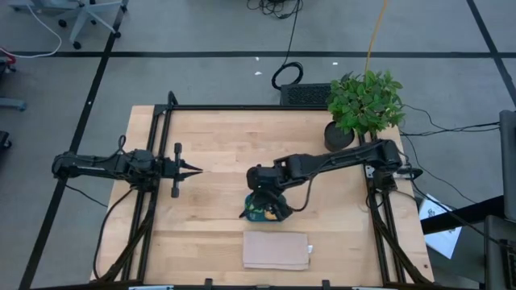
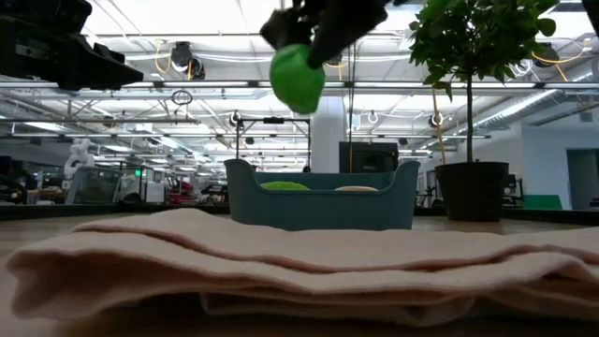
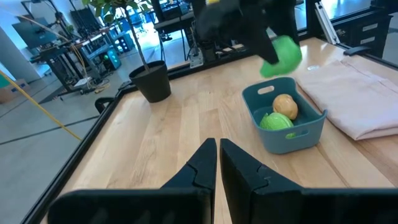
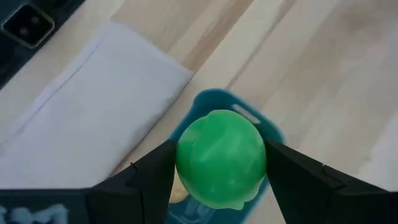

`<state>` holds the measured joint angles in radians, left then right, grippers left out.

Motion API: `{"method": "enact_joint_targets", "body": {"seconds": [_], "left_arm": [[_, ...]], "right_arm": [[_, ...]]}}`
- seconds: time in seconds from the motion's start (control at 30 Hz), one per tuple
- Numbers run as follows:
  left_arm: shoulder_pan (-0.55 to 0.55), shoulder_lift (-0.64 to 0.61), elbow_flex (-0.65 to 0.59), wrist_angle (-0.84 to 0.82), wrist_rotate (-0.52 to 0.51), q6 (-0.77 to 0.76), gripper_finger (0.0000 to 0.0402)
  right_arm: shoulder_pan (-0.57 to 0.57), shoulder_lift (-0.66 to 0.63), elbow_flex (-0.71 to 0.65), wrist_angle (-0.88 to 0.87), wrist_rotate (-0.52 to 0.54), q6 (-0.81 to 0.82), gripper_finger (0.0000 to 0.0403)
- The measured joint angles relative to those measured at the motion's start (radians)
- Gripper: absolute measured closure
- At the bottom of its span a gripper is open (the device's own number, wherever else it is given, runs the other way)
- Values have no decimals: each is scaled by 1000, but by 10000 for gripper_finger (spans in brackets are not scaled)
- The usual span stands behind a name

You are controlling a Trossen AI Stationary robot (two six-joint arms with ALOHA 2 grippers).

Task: Pick and placing Produce into tupperware
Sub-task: Put the green avocado into the dark blue bin

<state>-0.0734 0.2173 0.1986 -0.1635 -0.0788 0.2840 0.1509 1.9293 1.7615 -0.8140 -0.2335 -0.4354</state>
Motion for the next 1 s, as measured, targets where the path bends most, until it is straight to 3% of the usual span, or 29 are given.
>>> {"method": "enact_joint_targets", "body": {"seconds": [0.37,0.77,1.0], "left_arm": [[0,0,0,-8,0,-4,376],[0,0,0,-14,0,-4,376],[0,0,0,-19,0,2,376]], "right_arm": [[29,98,-1,11,-7,-163,179],[48,95,-115,101,-3,-383,179],[54,96,-158,169,-2,-399,179]]}}
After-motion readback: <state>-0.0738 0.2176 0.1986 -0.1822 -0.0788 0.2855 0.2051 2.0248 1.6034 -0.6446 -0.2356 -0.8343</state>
